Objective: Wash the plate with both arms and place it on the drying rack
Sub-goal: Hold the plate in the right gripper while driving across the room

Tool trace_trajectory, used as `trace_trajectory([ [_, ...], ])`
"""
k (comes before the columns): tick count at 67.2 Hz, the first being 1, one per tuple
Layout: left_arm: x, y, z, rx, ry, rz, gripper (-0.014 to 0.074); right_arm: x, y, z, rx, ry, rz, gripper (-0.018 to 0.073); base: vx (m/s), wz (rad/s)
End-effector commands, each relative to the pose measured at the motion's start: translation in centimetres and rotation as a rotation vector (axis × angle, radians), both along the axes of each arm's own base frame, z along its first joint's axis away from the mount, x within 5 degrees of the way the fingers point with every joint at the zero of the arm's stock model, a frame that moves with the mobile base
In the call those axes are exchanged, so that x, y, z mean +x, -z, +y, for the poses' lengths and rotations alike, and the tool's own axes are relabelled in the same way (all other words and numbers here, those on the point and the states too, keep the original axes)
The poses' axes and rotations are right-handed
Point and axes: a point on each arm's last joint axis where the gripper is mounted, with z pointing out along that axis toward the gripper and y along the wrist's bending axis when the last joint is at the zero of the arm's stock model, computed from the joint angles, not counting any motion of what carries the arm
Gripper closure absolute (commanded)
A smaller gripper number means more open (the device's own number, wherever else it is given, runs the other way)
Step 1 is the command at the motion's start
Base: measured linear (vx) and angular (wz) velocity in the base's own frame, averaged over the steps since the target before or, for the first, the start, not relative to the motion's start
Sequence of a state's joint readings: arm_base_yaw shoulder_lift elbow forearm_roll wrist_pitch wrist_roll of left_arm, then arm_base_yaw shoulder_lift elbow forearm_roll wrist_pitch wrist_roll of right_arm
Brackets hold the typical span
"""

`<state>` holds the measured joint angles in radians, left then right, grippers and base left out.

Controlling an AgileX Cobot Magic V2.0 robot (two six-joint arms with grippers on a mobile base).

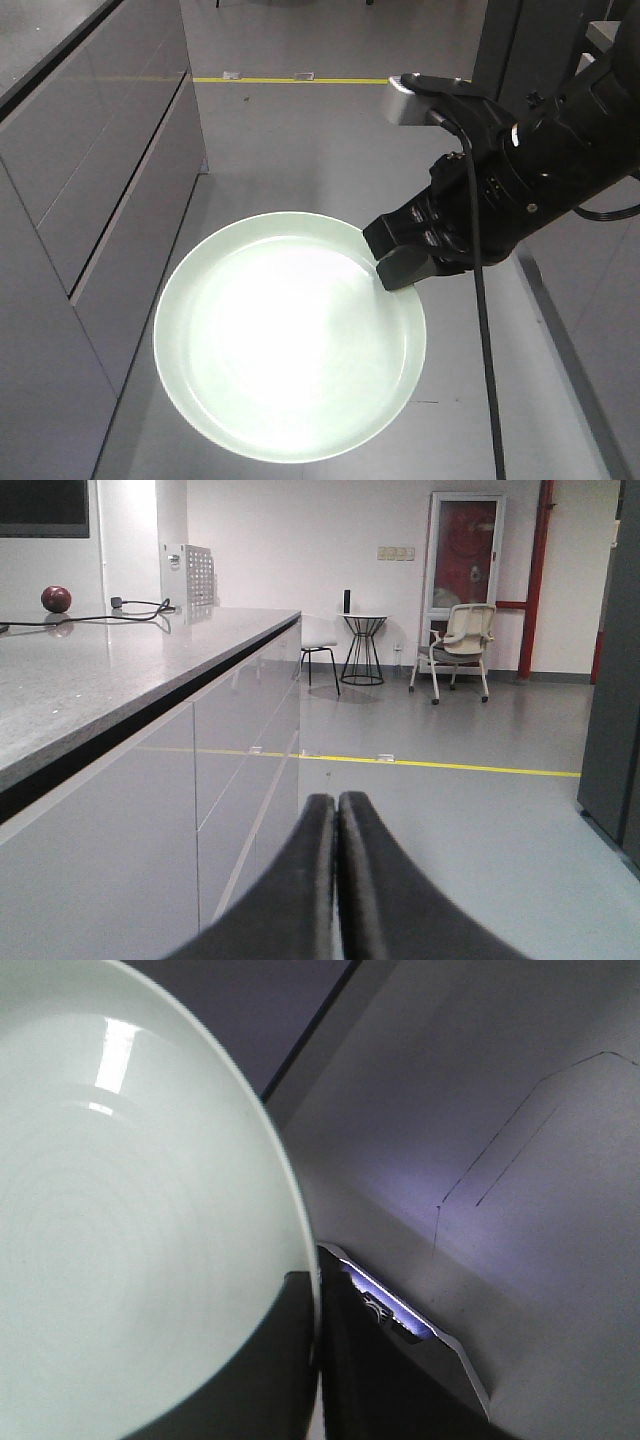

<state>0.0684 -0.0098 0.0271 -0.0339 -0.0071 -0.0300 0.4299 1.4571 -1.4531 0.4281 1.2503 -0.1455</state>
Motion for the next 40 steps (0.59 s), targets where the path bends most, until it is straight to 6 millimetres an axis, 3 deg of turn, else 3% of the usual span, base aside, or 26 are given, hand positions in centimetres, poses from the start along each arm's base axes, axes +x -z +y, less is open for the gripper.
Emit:
trace_trajectory([
  [1, -0.39, -1.68, -0.02, -0.003, 0.003, -0.117, 0.0603, -1.17, -1.87, -0.28, 0.041, -0.019, -0.032, 0.0564, 0.24, 0.03],
  [40, -0.39, -1.68, -0.02, -0.003, 0.003, -0.117, 0.0603, -1.17, -1.87, -0.28, 0.041, -0.019, -0.032, 0.0564, 0.24, 0.01],
])
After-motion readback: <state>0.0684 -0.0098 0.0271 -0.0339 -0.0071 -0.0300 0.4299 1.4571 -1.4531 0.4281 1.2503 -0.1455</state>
